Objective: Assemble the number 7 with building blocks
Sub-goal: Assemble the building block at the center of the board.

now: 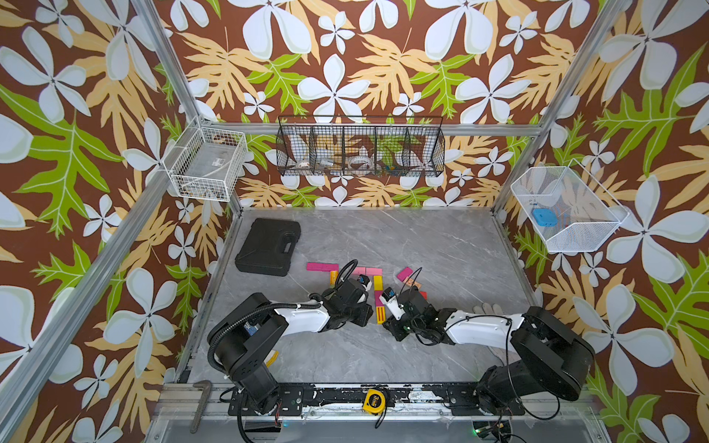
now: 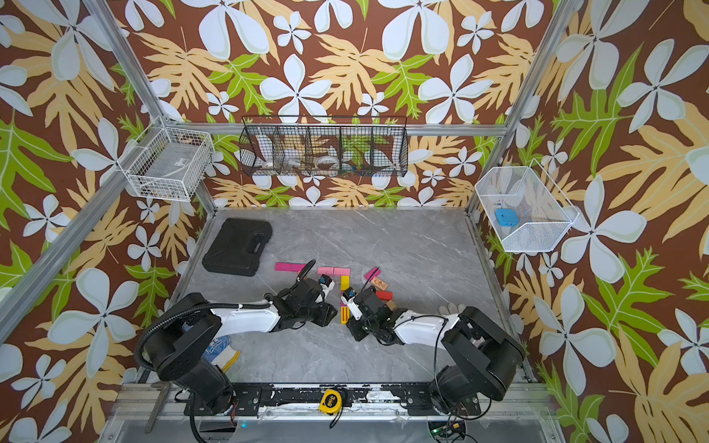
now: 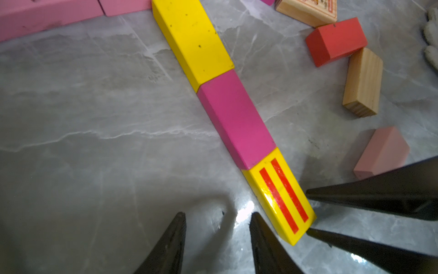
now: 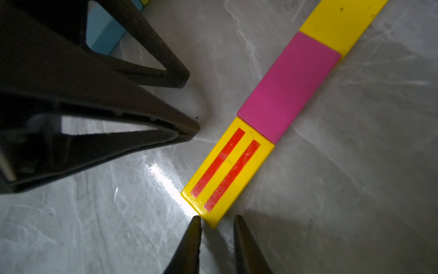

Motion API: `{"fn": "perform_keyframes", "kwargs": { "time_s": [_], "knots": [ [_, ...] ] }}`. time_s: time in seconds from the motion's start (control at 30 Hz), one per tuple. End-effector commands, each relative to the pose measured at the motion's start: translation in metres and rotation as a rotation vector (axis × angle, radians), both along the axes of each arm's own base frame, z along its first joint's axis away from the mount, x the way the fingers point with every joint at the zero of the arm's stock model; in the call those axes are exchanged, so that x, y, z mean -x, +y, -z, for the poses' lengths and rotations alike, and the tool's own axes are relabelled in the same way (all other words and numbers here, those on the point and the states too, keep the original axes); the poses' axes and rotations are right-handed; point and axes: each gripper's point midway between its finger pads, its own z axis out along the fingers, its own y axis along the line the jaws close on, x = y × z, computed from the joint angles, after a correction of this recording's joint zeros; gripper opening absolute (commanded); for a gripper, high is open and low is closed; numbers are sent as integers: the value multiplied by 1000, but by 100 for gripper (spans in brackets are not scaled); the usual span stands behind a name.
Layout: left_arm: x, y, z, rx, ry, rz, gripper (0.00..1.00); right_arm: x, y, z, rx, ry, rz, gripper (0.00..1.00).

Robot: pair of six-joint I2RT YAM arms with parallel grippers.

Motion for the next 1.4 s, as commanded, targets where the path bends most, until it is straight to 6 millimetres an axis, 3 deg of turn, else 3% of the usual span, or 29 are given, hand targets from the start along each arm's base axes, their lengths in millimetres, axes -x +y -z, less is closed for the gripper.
{"fn": "perform_keyframes", "kwargs": {
  "time_s": [0.0,0.93,1.13,1.37],
  "knots": [
    [2,1,2,-4,12,-4,47,8,-13,12,63,45,17,25],
    [-4,-2,-4,0,-6,-14,44,14,-7,11,43,63,-25,27],
    [-16,-1,-30,18,-65,-63,41,4,-7,-16,44,-9,-31,29],
    [-51,6,-55,20,-94,-171,31,-33,-17,-54,52,-94,55,31]
  ]
}}
